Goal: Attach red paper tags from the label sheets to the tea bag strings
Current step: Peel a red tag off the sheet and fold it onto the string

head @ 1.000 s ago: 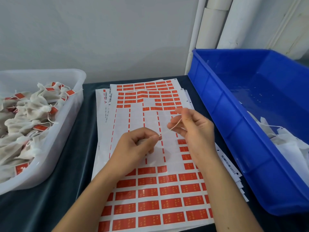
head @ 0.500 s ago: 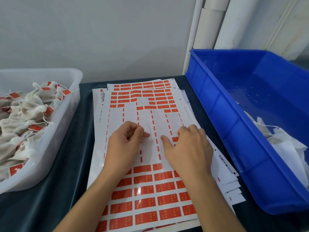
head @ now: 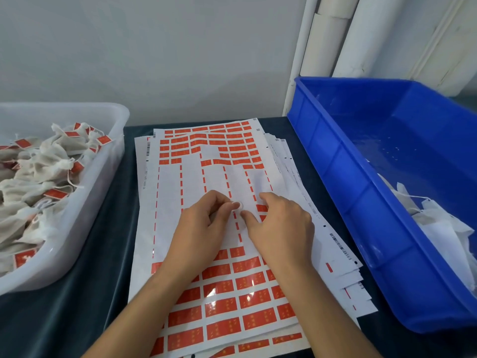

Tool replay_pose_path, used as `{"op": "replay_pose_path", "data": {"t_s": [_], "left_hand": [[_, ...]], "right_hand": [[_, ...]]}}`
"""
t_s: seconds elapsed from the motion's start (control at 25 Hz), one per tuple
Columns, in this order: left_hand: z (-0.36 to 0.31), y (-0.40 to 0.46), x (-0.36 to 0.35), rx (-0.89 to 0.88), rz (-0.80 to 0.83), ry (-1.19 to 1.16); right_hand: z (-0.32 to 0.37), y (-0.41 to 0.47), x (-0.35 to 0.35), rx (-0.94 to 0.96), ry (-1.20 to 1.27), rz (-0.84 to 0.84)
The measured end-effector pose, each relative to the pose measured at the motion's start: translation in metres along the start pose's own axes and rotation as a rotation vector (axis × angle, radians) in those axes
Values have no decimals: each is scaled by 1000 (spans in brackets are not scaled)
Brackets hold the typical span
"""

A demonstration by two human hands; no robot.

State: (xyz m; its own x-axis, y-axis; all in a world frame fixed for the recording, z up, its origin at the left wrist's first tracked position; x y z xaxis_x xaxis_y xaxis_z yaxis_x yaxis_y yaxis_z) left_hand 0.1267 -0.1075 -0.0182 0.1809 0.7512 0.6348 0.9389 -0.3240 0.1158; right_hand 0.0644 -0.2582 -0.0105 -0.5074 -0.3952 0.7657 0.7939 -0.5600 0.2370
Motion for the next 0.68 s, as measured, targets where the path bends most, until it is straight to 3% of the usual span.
{"op": "replay_pose_path", "data": {"t_s": [0.68], "left_hand": [[3, 0, -4, -3, 32, -1]], "right_hand": [[-5, 7, 0, -55, 52, -65]]}}
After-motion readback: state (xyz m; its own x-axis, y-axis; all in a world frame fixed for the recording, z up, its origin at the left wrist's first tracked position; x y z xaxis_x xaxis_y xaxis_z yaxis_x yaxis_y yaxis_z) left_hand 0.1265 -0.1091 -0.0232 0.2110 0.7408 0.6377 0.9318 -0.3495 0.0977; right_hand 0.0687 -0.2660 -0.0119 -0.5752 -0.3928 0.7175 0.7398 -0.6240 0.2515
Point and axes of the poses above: each hand's wrist, its own y-axis towards the middle knuckle, its own x-axis out of the back of the hand, z = x × y, the point moved 5 cm from there along y, towards the middle knuckle, and after that the axes turned 11 degrees about y, right-handed, at the moved point
